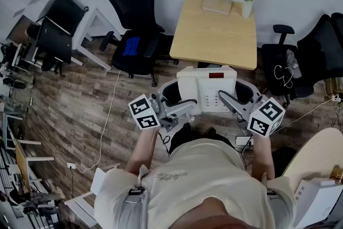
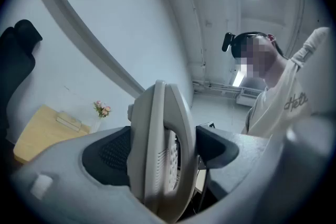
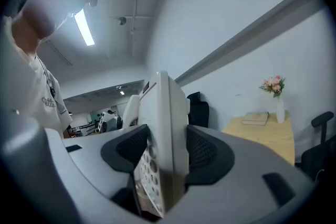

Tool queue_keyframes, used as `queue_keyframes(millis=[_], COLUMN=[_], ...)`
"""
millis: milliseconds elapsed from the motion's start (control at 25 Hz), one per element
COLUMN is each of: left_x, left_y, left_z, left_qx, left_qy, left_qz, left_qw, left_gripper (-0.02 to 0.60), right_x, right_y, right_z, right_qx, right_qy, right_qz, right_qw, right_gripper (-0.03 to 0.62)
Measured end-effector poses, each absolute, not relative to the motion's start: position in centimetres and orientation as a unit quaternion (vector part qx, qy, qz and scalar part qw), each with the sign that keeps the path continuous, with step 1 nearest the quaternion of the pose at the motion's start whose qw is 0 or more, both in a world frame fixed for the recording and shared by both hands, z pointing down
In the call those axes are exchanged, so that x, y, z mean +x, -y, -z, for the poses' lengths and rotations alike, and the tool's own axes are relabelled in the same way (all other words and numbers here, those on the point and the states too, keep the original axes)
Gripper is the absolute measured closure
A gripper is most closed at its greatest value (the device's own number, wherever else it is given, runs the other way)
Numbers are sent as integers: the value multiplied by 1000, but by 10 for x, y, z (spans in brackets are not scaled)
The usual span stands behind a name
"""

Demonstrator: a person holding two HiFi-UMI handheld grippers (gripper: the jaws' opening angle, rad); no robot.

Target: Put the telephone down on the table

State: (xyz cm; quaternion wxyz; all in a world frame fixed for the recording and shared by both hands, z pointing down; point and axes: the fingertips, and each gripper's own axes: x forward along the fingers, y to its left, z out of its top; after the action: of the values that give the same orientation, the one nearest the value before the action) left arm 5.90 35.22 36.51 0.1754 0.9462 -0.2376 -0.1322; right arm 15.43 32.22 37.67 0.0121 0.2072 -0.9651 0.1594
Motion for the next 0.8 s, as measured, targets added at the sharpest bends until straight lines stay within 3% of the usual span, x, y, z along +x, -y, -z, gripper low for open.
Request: queue_keyframes(millis=[800], left_x=[59], left_y=[-349], left_z=[-374], left_qx=[940], left_qy=[257], left_qz=[137], left_qw=[177], left_gripper=[204], right_x=[153], right_y=[-317], right_z=[-387], right_qx=[186], right_qy=[968], right_qz=[-166], right_qw=[11], right_gripper=[372])
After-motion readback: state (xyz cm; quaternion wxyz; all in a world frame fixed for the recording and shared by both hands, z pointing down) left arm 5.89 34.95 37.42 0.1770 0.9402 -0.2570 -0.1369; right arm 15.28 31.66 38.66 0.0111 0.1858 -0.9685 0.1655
